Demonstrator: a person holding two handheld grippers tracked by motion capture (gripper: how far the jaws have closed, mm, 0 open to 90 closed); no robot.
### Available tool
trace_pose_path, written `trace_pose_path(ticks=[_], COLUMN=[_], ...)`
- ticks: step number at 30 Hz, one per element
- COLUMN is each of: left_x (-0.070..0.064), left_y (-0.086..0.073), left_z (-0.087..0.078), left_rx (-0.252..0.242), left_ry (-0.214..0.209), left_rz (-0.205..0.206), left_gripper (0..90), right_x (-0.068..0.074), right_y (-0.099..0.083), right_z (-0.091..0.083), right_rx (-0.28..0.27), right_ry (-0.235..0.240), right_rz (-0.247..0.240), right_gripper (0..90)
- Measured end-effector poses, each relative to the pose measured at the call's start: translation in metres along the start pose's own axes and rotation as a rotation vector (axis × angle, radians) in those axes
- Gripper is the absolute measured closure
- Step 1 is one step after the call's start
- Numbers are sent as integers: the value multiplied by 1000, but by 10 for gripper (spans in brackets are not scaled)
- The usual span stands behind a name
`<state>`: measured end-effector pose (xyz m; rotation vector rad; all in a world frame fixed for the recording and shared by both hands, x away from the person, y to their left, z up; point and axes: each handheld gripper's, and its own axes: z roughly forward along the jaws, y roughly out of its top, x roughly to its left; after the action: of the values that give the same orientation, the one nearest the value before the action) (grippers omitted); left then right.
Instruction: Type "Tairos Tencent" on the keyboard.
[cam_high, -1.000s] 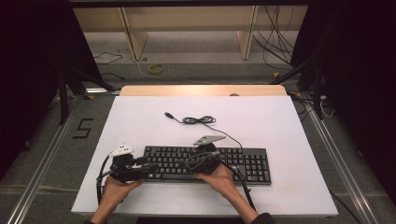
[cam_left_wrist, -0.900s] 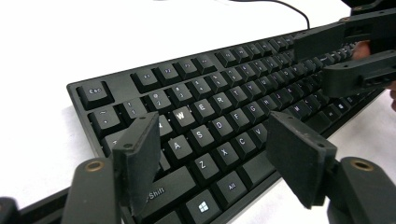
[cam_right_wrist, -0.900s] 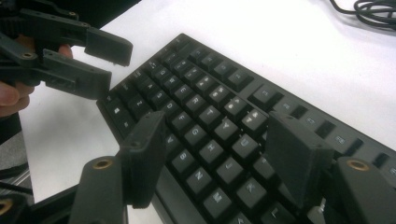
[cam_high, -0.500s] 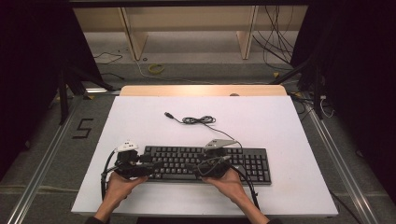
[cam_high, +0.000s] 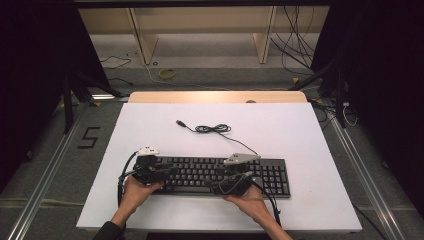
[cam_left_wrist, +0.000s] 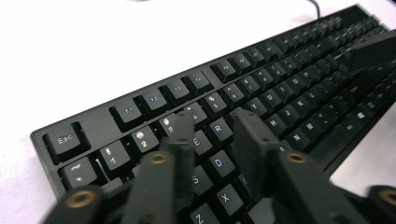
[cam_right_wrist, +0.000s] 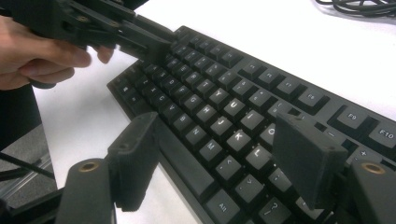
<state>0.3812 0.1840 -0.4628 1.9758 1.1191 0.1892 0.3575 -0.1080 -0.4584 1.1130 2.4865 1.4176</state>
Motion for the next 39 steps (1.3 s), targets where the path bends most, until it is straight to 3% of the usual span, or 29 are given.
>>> trace_pose_path(ticks=[5, 12, 21, 32, 39], left_x=[-2, -1, 1, -1, -1], left_y=[2, 3, 1, 0, 1], left_z=[6, 12, 21, 20, 11], left_rx=[31, 52, 82, 64, 41], left_ry=[11, 23, 45, 55, 23], left_rz=[31, 44, 50, 45, 32], left_gripper=[813, 888, 890, 889, 778], right_x=[0, 2, 4, 6, 5], right_y=[-2, -5, -7, -7, -6], right_z=[-2, -4, -7, -7, -4], right_rx=[0, -2, -2, -9, -9], right_ry=[3, 5, 9, 8, 9], right_rz=[2, -2, -10, -11, -12], right_gripper=[323, 319, 318, 322, 332])
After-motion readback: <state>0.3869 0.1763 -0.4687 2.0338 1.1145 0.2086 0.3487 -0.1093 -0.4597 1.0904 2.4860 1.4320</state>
